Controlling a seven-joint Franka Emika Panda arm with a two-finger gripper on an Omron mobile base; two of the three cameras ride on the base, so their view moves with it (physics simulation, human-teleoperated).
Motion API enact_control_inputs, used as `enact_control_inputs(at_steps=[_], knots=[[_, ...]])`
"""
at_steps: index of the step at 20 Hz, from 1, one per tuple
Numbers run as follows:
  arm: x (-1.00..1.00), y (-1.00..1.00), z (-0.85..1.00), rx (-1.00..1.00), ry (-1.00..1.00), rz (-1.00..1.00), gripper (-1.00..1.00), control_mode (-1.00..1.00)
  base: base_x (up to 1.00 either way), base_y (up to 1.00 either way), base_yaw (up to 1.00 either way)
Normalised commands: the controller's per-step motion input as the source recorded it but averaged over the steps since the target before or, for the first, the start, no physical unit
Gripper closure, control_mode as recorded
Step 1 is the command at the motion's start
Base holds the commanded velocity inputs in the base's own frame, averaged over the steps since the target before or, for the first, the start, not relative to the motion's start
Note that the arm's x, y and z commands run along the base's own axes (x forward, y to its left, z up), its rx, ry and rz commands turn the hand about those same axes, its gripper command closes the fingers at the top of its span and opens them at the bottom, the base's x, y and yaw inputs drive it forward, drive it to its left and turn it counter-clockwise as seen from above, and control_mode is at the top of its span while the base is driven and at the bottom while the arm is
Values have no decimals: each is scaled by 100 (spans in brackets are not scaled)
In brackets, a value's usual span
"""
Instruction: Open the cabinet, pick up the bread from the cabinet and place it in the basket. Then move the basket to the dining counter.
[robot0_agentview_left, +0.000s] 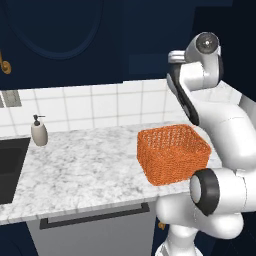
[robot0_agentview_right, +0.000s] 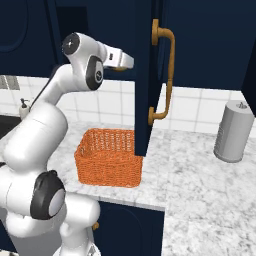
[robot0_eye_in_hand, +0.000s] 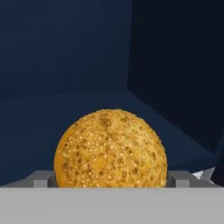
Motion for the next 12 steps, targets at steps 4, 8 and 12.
enact_control_inputs(at_steps=[4,8,12], knots=[[-100,60,41,0,0,6,100,-100,0,0,0],[-100,54,11,0,0,7,100,-100,0,0,0],[-100,13,-3,0,2,7,100,-100,0,0,0]])
